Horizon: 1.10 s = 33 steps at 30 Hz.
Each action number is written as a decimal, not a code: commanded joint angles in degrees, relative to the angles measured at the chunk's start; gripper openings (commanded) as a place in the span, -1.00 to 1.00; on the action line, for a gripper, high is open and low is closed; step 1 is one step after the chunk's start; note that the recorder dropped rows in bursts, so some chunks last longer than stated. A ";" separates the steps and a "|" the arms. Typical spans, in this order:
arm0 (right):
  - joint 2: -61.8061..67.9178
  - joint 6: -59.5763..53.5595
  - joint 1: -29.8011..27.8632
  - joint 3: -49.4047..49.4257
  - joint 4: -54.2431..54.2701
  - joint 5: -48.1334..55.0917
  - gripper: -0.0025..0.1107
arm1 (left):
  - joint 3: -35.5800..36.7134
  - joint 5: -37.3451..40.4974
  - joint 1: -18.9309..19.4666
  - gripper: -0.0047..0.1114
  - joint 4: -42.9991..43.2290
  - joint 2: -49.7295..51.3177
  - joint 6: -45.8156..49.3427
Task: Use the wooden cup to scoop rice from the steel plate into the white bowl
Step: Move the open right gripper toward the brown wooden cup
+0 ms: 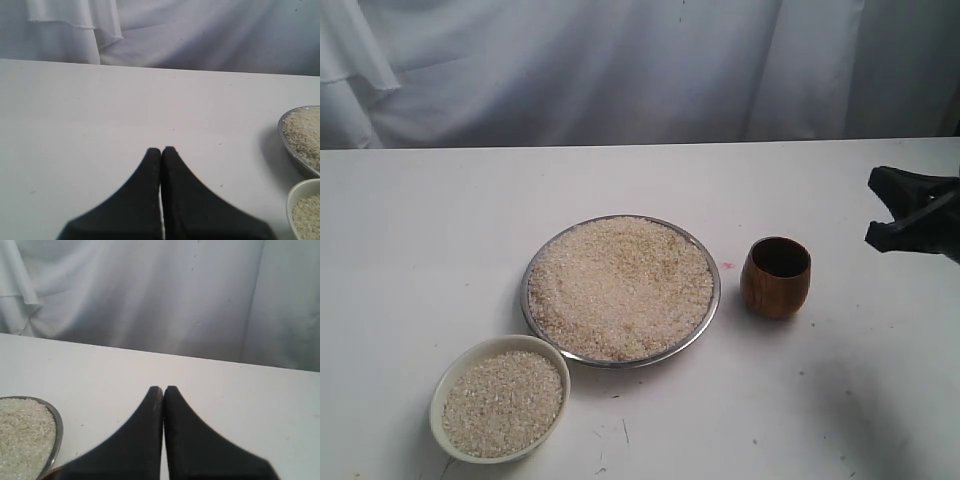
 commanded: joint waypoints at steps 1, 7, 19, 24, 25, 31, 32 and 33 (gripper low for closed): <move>0.00 4.71 -0.37 0.18 -2.43 0.55 -0.96 | 0.28 -0.81 -0.15 -0.92 0.06 -0.24 -0.03; 0.00 1.20 -0.37 2.24 -7.45 1.87 -0.96 | 0.28 -0.81 -0.15 -0.92 0.06 -0.24 -0.03; 0.29 -19.36 -0.37 10.73 3.21 -0.99 -0.96 | 0.28 -0.81 -0.15 -0.92 0.06 -0.24 -0.03; 3.16 -13.10 -0.37 10.81 -3.73 0.31 -0.96 | 0.28 -0.81 -0.15 -0.92 0.06 -0.24 -0.03; 3.62 -12.58 -0.37 10.81 -5.84 0.31 -0.96 | 0.28 -0.81 -0.15 -0.92 0.06 -0.24 -0.03; 7.50 -9.36 -0.37 10.81 -16.19 0.13 -0.96 | 0.28 -0.81 -0.15 -0.92 0.06 -0.24 -0.03; 7.91 -8.58 -0.37 10.81 -16.31 0.02 -0.94 | 0.28 -0.81 -0.15 -0.92 0.06 -0.24 -0.03; 8.35 -8.17 -0.37 10.81 -16.31 0.02 -0.91 | 0.28 -0.81 -0.15 -0.92 0.06 -0.24 -0.03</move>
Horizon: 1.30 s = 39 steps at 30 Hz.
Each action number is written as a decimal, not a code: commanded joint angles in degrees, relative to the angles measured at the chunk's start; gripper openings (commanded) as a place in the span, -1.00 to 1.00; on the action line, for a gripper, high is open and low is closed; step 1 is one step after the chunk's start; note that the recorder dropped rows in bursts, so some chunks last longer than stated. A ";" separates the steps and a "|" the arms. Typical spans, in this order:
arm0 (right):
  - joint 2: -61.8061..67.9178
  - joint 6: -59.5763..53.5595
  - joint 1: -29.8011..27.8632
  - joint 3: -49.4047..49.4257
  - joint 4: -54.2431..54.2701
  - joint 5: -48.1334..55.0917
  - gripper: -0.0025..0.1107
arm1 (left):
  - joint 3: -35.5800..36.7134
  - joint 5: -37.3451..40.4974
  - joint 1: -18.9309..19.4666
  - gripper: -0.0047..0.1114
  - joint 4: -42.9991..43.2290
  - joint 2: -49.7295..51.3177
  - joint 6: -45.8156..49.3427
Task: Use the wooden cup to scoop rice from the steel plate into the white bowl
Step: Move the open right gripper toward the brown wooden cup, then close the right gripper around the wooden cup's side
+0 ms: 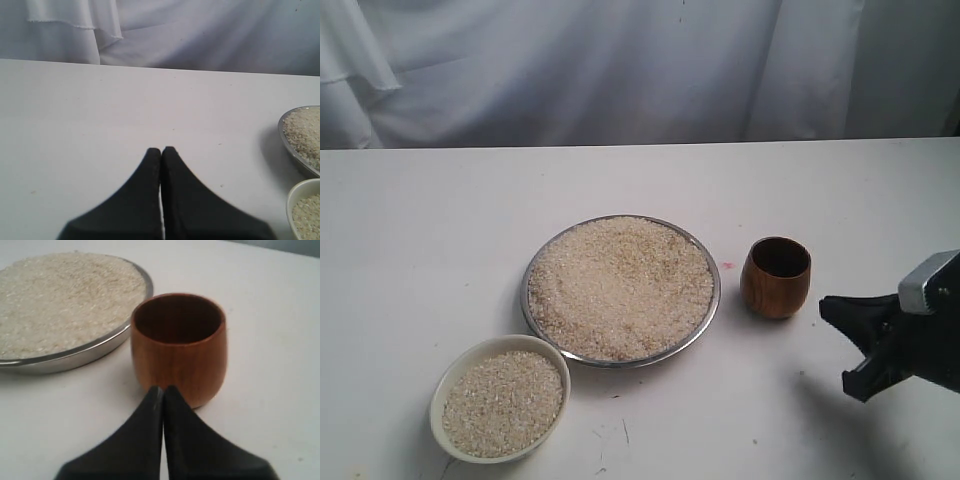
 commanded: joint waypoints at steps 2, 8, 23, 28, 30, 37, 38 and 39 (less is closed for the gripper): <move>1.93 3.54 -0.37 0.38 -2.32 -0.17 -0.82 | 0.28 -0.81 -0.15 -0.92 0.06 -0.24 -0.03; 2.03 6.90 -0.37 0.38 -1.18 -0.90 0.27 | 0.28 -0.81 -0.15 -0.92 0.06 -0.24 -0.03; 6.84 6.25 0.12 -3.71 1.21 -2.46 0.58 | 0.28 -0.81 -0.15 -0.92 0.06 -0.24 -0.03; 9.14 6.12 2.02 -6.79 0.01 -1.88 0.58 | 0.28 -0.81 -0.15 -0.92 0.06 -0.24 -0.03; 9.72 6.12 3.16 -8.16 0.01 0.42 0.58 | 0.28 -0.81 -0.15 -0.92 0.06 -0.24 -0.03; 10.40 6.28 6.85 -13.45 -0.19 8.93 0.58 | 0.28 -0.81 -0.15 -0.92 0.06 -0.24 -0.03; 11.11 6.28 6.97 -14.08 -0.19 8.92 0.58 | 0.28 -0.81 -0.15 -0.92 0.06 -0.24 -0.03; 11.70 6.13 7.25 -14.08 0.62 8.65 0.58 | 0.28 -0.81 -0.15 -0.92 0.06 -0.24 -0.03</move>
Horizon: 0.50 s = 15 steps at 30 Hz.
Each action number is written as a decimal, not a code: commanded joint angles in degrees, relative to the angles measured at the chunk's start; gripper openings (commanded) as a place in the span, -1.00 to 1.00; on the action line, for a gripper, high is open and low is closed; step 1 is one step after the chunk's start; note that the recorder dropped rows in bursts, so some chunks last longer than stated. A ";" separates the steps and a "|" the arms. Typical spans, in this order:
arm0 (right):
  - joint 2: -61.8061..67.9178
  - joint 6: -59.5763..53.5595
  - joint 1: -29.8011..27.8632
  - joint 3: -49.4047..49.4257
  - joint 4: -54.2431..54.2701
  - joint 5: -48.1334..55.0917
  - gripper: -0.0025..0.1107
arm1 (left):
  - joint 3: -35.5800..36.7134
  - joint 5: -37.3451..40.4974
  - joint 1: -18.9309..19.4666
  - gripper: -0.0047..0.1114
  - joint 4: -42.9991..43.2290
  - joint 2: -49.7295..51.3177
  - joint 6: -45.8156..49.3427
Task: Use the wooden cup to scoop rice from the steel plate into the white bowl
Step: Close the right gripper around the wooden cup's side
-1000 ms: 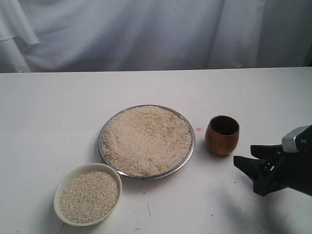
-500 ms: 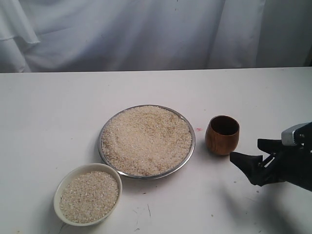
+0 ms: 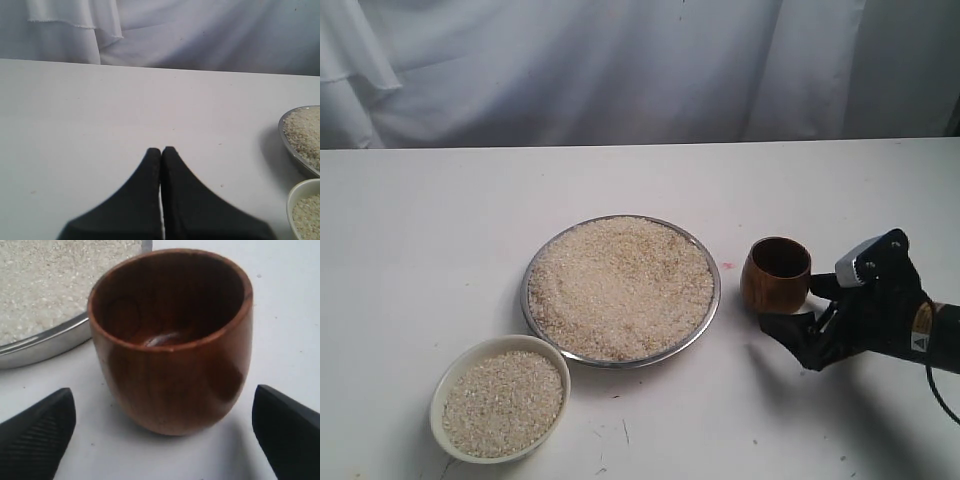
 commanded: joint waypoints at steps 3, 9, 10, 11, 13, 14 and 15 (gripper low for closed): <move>3.86 -2.09 1.11 -0.81 4.36 -2.22 0.58 | 0.28 -0.81 -0.15 -0.92 0.06 -0.24 -0.03; 7.38 -4.47 3.20 -3.14 5.63 -4.22 0.58 | 0.28 -0.81 -0.15 -0.92 0.06 -0.24 -0.03; 7.90 -4.47 3.55 -3.42 5.63 -4.22 0.58 | 0.28 -0.81 -0.15 -0.92 0.06 -0.24 -0.03; 8.27 -4.47 3.68 -3.68 5.63 -4.22 0.58 | 0.28 -0.81 -0.15 -0.92 0.06 -0.24 -0.03; 8.98 -4.58 3.88 -4.24 5.79 -4.22 0.58 | 0.28 -0.81 -0.15 -0.92 0.06 -0.24 -0.03; 9.23 -4.67 4.03 -4.46 6.65 -4.22 0.58 | 0.28 -0.81 -0.15 -0.92 0.06 -0.24 -0.03; 9.36 -4.67 4.13 -4.71 7.63 -4.22 0.58 | 0.28 -0.81 -0.15 -0.92 0.06 -0.24 -0.03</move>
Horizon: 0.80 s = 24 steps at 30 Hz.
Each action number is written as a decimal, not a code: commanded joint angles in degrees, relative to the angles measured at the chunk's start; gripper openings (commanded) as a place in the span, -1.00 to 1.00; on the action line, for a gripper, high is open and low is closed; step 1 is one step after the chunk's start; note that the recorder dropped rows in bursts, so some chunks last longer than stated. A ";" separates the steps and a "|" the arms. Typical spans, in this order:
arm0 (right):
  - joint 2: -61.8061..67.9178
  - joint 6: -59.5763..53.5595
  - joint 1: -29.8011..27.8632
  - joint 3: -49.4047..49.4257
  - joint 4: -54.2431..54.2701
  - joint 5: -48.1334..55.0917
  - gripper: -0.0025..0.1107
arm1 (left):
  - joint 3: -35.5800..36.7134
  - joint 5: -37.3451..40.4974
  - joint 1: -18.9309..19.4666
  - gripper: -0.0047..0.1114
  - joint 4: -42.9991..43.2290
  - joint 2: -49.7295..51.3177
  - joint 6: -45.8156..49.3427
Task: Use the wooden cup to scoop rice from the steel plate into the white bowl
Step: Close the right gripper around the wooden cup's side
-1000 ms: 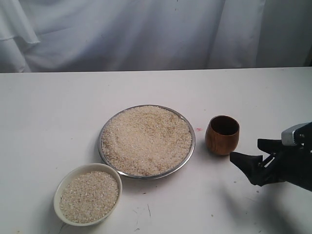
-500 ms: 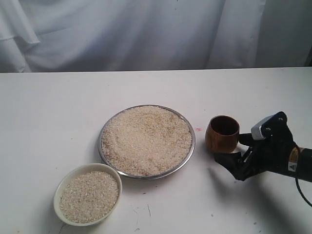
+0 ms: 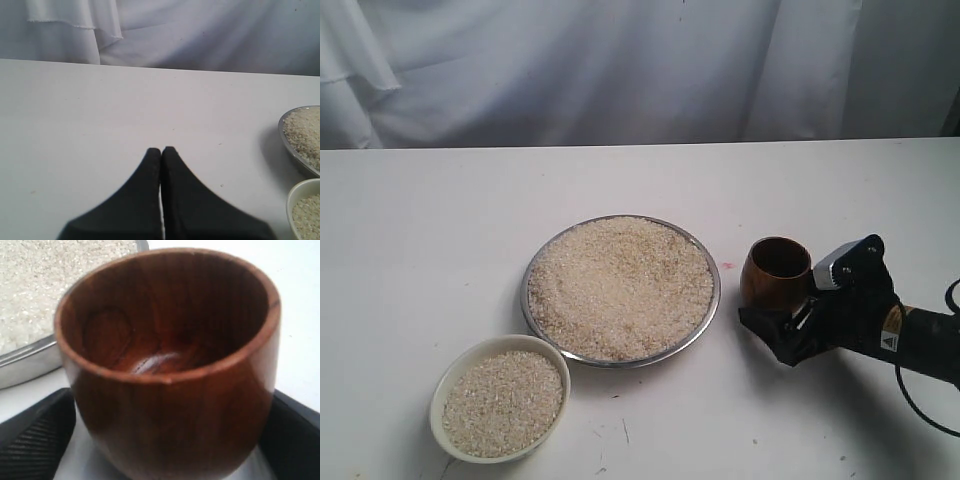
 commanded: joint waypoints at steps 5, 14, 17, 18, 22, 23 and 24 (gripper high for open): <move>1.93 -1.65 0.85 -0.76 4.98 0.92 0.58 | 0.28 -0.81 -0.15 -0.92 0.06 -0.24 -0.03; 1.93 -2.34 1.20 -0.76 7.37 -2.01 0.58 | 0.28 -0.81 -0.15 -0.92 0.06 -0.24 -0.03; 1.93 -1.89 1.85 -1.30 7.37 -1.86 0.58 | 0.28 -0.81 -0.15 -0.92 0.06 -0.24 -0.03; 1.93 -1.73 2.12 -1.55 7.37 -2.22 0.58 | 0.28 -0.81 -0.15 -0.92 0.06 -0.24 -0.03; 1.93 -1.73 3.09 -1.79 7.49 -3.11 0.56 | 0.28 -0.81 -0.15 -0.92 0.06 -0.24 -0.03; 1.93 -1.73 3.30 -1.79 7.49 -3.38 0.55 | 0.28 -0.81 -0.15 -0.92 0.06 -0.24 -0.03; 1.93 -1.73 3.44 -1.79 7.49 -3.77 0.54 | 0.28 -0.81 -0.15 -0.92 0.06 -0.24 -0.03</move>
